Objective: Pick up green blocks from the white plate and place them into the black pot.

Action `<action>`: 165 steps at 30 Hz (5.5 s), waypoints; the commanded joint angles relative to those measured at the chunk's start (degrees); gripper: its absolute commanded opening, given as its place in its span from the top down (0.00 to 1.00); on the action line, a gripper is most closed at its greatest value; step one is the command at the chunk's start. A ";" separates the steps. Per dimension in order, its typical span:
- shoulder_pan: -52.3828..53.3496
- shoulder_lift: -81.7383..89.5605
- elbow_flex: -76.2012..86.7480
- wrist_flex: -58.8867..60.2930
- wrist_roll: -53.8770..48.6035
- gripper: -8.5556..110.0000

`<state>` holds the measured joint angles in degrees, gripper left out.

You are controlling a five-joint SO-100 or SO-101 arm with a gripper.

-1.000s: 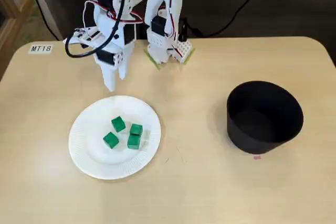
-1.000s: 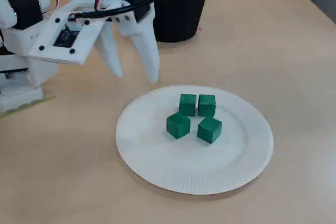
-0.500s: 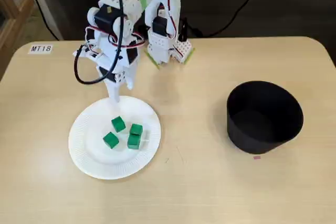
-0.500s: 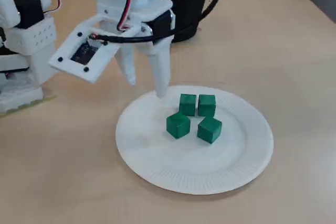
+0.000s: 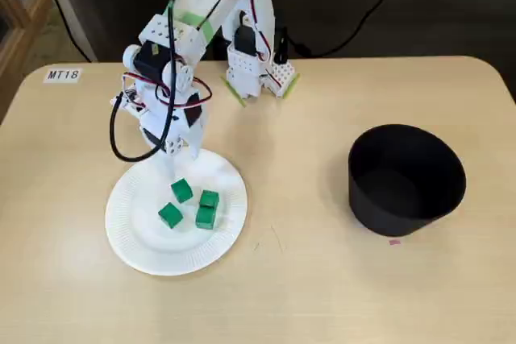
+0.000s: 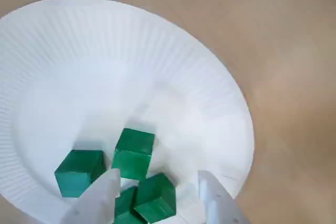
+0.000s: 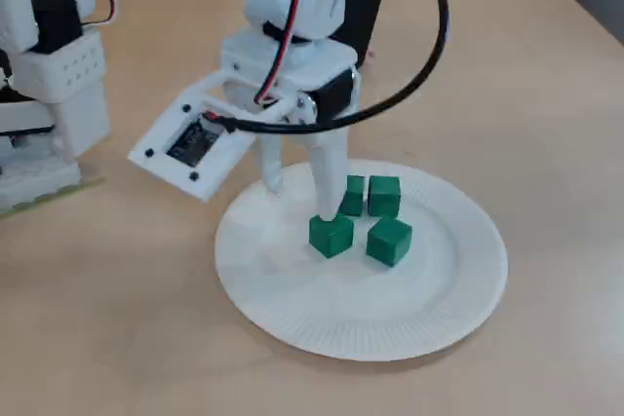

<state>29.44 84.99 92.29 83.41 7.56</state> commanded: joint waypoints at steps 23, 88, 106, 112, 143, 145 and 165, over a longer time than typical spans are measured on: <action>-1.32 -8.17 -4.83 -10.37 1.85 0.75; -62.84 42.45 37.35 -56.34 -2.72 0.69; -24.35 39.11 23.82 -28.21 -13.10 0.95; -9.58 25.22 17.31 -25.93 -15.73 0.94; -2.55 -23.20 -32.43 1.67 -16.08 0.71; -2.81 -24.08 -32.70 1.41 -15.47 0.70; -3.69 -35.77 -47.99 -0.53 -8.96 0.95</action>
<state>26.19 47.81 47.46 83.50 -0.79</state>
